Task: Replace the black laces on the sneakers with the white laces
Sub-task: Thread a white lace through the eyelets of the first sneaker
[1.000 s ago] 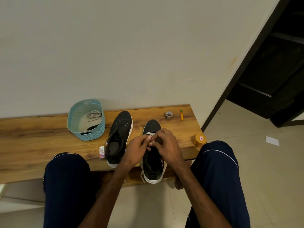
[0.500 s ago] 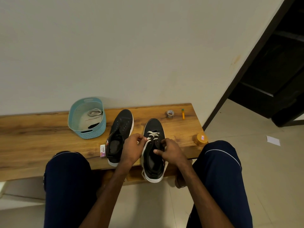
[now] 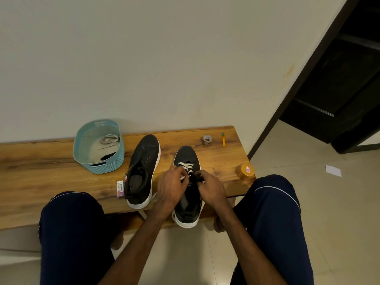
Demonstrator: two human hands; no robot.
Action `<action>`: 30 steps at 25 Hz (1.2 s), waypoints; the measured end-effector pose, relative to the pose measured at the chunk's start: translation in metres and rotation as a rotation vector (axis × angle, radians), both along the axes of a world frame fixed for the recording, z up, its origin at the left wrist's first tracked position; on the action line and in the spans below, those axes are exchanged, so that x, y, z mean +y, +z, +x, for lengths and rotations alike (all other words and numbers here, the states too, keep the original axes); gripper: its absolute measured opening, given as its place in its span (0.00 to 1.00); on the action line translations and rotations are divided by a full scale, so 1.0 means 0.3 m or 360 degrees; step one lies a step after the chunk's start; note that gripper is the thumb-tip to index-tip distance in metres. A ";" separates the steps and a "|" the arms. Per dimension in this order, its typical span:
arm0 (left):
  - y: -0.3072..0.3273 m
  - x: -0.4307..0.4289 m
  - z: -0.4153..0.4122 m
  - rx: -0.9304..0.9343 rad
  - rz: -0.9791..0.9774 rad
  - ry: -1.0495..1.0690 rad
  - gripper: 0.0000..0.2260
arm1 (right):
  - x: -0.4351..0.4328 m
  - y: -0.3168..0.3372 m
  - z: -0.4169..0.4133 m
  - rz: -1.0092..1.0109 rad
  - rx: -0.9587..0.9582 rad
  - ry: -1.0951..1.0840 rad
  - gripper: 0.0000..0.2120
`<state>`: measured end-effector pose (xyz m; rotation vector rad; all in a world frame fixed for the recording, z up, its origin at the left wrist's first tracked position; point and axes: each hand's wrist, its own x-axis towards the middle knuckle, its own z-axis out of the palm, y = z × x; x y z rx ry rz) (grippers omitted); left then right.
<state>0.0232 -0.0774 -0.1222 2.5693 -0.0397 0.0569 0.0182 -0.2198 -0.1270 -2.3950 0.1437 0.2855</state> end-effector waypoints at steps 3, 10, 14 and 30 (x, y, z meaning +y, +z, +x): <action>-0.004 -0.022 0.010 -0.0045 0.0115 -0.0060 0.05 | -0.020 -0.012 0.011 0.0098 0.0084 -0.0042 0.18; -0.007 -0.033 0.029 -0.0088 0.0270 -0.0155 0.08 | -0.027 -0.026 0.011 0.0238 0.0101 -0.0099 0.18; -0.001 -0.025 0.036 -0.0061 0.0281 -0.0172 0.08 | -0.026 -0.025 0.015 0.0211 0.0112 -0.0085 0.19; -0.054 -0.008 0.020 -0.0057 -0.0050 -0.0036 0.14 | -0.007 -0.037 0.037 0.0979 0.0145 -0.0358 0.06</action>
